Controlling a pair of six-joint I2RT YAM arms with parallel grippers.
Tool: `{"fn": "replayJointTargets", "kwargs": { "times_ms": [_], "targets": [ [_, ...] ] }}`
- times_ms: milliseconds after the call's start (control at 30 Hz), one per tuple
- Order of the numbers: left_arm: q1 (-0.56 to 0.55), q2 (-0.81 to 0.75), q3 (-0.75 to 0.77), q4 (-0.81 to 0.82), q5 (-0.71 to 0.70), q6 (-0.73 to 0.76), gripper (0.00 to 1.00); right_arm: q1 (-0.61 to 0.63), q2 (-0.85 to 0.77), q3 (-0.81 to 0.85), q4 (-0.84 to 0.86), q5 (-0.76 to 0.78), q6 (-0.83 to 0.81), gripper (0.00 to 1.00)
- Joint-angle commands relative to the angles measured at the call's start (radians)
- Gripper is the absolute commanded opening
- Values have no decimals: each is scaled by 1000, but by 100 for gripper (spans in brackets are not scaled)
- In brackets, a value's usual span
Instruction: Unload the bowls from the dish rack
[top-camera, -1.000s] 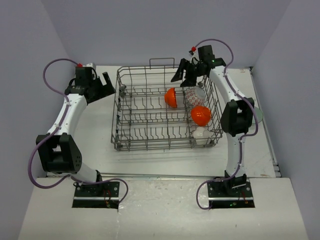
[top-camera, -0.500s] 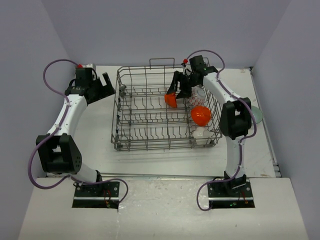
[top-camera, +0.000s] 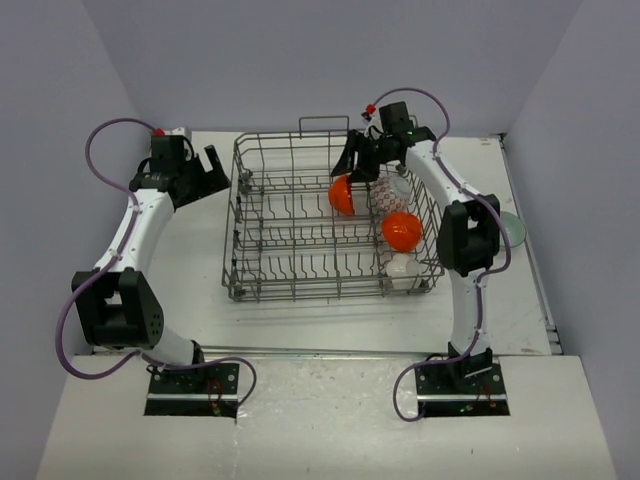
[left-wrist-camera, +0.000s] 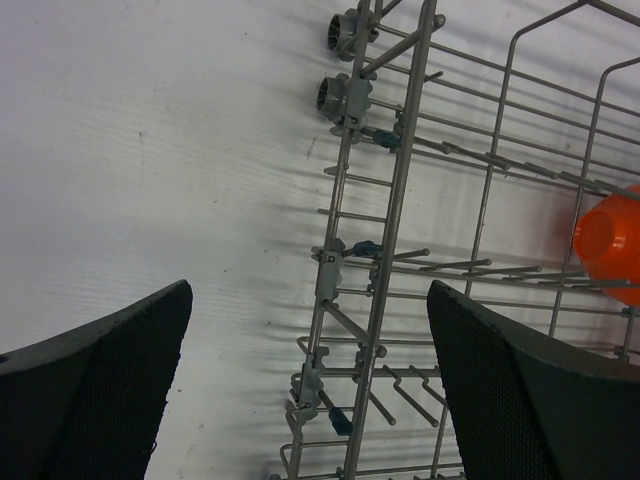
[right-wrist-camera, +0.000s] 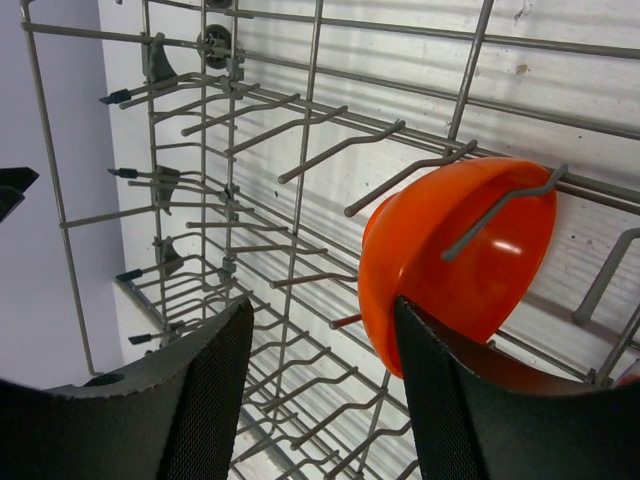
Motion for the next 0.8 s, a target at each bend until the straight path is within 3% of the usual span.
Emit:
{"fn": "replayJointTargets", "kwargs": {
  "times_ms": [0, 300, 367, 467, 533, 567, 767],
  "targets": [
    [-5, -40, 17, 17, -17, 20, 100, 0, 16, 2, 47, -44, 27, 59],
    [-5, -42, 13, 17, -19, 18, 100, 4, 45, -74, 84, -55, 30, 56],
    [-5, -44, 11, 19, -19, 18, 100, 3, 47, -88, 93, -57, 33, 49],
    [-5, -40, 11, 20, -22, 20, 100, 3, 41, -120, 128, -69, 50, 29],
    [-5, -37, 12, 19, -17, 18, 100, 4, 44, -122, 131, -70, 58, 6],
    [-5, -34, 13, 20, -15, 17, 100, 3, 39, -124, 134, -73, 61, 0],
    [-5, -8, 14, 26, -6, 14, 100, -2, -56, -159, 220, -139, 130, 0]
  ]
}}
